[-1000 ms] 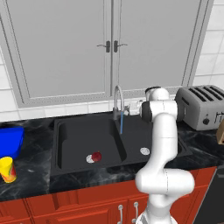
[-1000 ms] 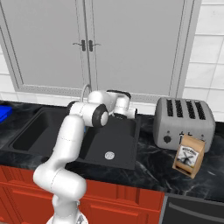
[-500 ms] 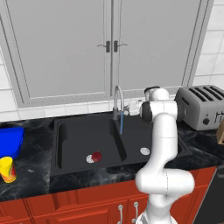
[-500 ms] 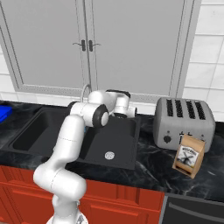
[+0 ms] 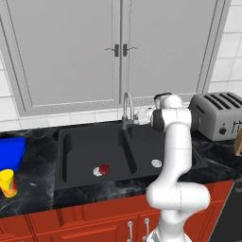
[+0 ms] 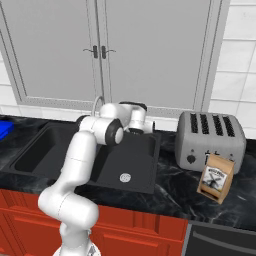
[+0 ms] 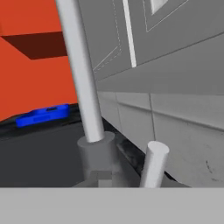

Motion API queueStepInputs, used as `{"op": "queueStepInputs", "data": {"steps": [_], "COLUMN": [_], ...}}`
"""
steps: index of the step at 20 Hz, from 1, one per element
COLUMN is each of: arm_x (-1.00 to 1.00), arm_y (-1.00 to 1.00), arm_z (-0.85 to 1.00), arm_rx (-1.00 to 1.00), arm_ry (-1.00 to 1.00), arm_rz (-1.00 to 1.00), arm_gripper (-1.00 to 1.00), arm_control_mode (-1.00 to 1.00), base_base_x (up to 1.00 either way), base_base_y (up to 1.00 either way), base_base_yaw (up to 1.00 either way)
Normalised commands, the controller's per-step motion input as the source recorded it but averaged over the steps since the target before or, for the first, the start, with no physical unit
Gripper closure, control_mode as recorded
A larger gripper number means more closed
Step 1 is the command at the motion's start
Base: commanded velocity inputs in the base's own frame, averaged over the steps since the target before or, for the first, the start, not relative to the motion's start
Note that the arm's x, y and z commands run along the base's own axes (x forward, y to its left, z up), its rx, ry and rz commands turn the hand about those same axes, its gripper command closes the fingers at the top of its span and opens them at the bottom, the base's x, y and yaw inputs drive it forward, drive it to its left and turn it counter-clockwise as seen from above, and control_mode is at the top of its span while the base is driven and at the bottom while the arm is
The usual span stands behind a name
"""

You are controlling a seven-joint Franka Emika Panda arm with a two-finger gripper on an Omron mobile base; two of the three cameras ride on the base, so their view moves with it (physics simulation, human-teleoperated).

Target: Pick up all produce items and place them in the sink. Turn on the sink faucet to wash them. Then turn the sink off and put them in the tray.

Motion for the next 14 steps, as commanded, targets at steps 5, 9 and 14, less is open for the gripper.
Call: {"op": "queueStepInputs", "data": {"steps": [5, 9, 14], "arm_x": [0.16, 0.16, 0.12], "arm_y": [0.79, 0.39, 0.0], "arm_z": [0.41, 0.14, 0.04], "arm_rx": [-0.12, -0.07, 0.0], "arm_ry": [-0.04, -0.01, 0.0], "arm_rz": [0.07, 0.06, 0.0], "arm_gripper": [1.0, -1.0, -1.0], "arm_control_mode": [-1.0, -1.0, -1.0], "base_base_x": [0.0, 0.0, 0.0], "base_base_y": [0.0, 0.0, 0.0], "base_base_yaw": [0.0, 0.0, 0.0]}}
